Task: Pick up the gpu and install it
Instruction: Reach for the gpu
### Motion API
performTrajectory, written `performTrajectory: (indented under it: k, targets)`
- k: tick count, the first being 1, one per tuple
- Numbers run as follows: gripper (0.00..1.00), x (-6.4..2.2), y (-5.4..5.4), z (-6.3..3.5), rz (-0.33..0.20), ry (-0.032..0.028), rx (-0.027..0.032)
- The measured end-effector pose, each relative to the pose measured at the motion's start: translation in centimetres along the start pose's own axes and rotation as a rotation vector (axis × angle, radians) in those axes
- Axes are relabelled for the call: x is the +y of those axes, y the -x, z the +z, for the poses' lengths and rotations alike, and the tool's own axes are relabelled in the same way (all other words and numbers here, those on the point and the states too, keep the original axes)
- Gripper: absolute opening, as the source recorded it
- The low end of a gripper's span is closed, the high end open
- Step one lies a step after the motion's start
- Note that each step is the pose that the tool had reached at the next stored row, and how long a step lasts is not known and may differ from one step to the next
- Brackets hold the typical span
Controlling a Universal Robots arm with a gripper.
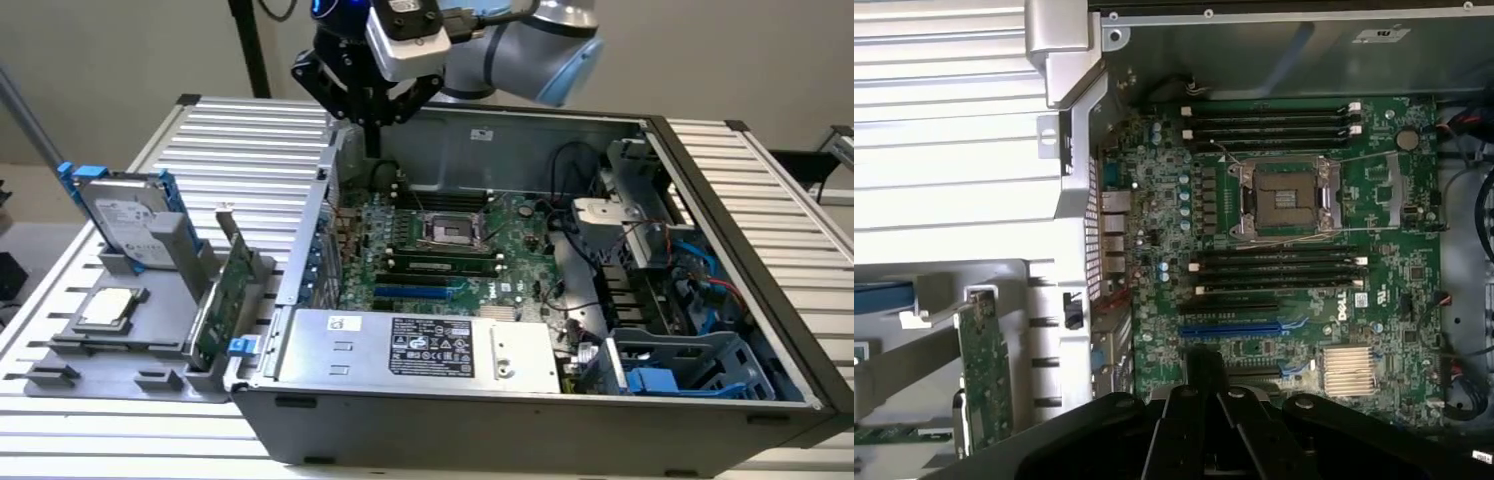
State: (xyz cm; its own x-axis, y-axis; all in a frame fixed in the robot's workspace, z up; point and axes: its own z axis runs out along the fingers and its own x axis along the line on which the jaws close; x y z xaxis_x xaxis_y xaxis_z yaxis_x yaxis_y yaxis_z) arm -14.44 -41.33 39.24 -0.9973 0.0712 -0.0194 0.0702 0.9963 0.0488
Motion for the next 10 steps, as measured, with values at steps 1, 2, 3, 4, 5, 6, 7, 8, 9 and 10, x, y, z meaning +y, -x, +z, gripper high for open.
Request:
performTrajectory:
  k: [1, 2, 3, 4, 5, 6, 7, 8, 9, 10]
  targets:
    - [0.11, -0.22, -0.4, -0.02, 0.000, 0.0000, -0.0001]
    - [0.11, -0.43, -0.9, -0.03, 0.000, 0.0000, -0.0002]
    - [0.11, -0.61, -1.3, -0.05, 0.000, 0.0000, -0.0004]
    - [0.11, -0.77, -1.8, -0.06, 0.000, 0.0000, -0.0005]
    - [0.11, -0.92, -2.2, -0.07, 0.000, 0.0000, -0.0008]
    - [0.11, -1.05, -2.6, -0.09, 0.000, -0.0001, -0.0010]
    - [0.11, -1.18, -3.1, -0.09, 0.000, 0.0000, -0.0013]
    - [0.11, -1.29, -3.6, -0.10, 0.000, -0.0001, -0.0014]
    - [0.11, -1.38, -4.0, -0.10, 0.000, -0.0002, -0.0015]
    - [0.11, -1.48, -4.4, -0.10, 0.000, -0.0004, -0.0016]
